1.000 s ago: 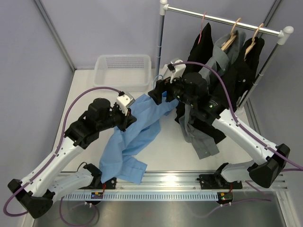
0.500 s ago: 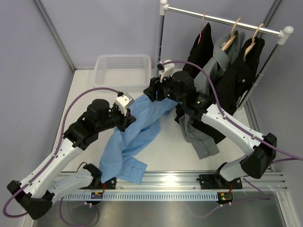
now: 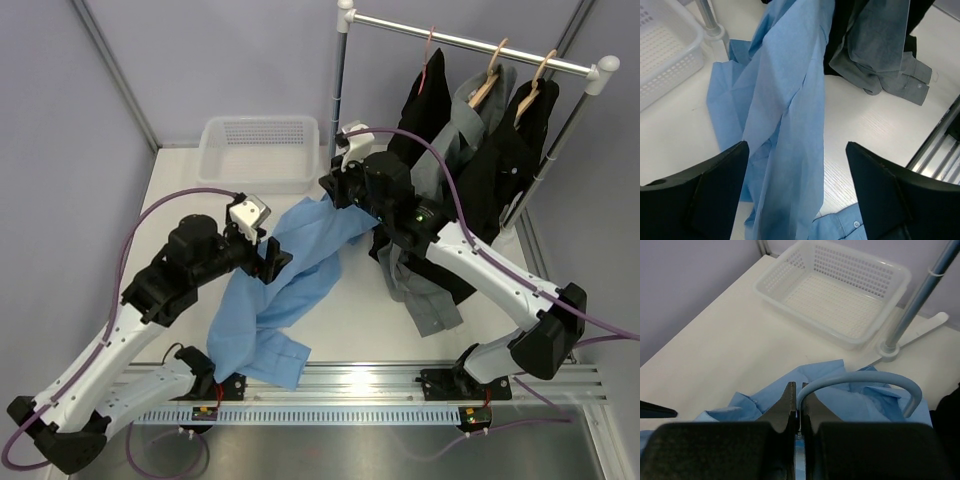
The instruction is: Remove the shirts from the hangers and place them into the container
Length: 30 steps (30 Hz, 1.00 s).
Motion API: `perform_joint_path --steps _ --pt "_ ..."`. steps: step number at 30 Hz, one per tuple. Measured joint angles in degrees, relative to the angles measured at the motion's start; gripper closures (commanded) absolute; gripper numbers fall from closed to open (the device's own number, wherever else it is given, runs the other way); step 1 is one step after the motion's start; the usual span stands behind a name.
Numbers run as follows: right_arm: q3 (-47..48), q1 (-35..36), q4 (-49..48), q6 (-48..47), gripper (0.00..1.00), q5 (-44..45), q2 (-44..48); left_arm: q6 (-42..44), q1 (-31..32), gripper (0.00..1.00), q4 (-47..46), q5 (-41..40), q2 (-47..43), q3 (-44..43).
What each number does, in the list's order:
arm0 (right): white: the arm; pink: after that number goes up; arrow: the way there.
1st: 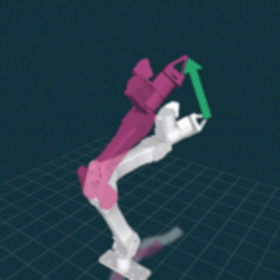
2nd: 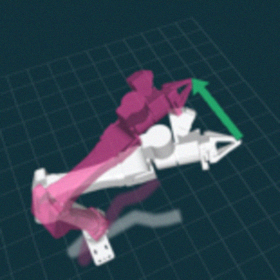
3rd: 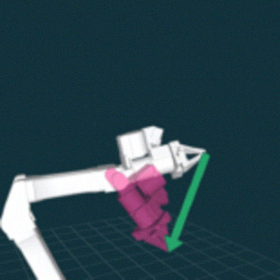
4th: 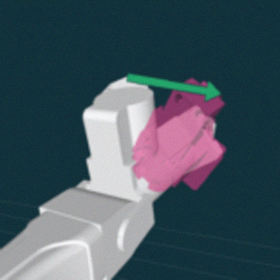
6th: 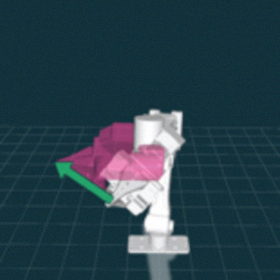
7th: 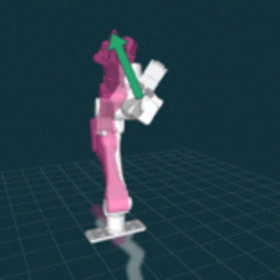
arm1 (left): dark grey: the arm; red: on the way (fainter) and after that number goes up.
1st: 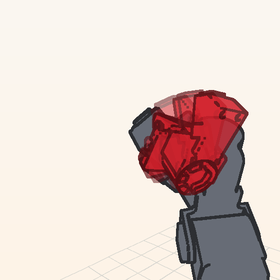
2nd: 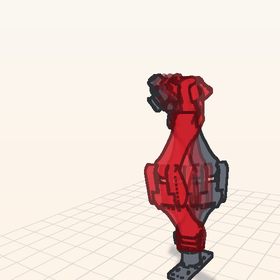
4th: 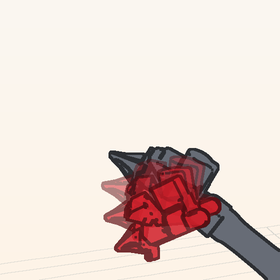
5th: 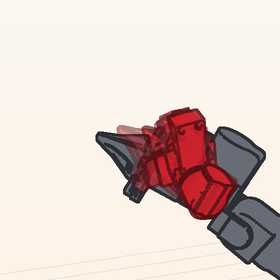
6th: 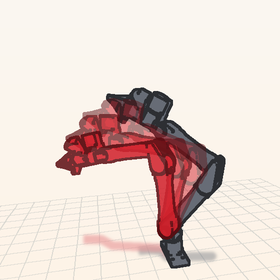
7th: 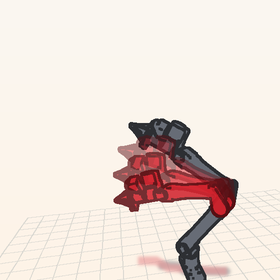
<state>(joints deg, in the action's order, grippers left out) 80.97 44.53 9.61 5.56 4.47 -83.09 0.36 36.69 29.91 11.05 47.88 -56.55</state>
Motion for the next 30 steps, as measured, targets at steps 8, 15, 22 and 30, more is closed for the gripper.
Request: perform_joint_path --steps 8,15,22,30 --pt "0.0 0.0 -0.6 -5.4 1.00 9.1 2.1 -1.0 0.0 0.13 0.8 -6.2 -6.6 -1.1" --pt "0.0 0.0 -1.5 -6.6 1.00 15.1 3.0 -3.4 0.0 0.15 3.2 -10.9 -7.7 -1.2" --pt "0.1 0.0 -1.6 -6.6 1.00 17.8 3.0 -7.0 0.0 0.25 3.9 -14.0 -3.4 -1.2" --pt "0.1 0.0 -1.6 -6.6 1.00 18.6 3.0 -10.0 0.0 0.65 4.6 -17.1 2.8 -1.2"
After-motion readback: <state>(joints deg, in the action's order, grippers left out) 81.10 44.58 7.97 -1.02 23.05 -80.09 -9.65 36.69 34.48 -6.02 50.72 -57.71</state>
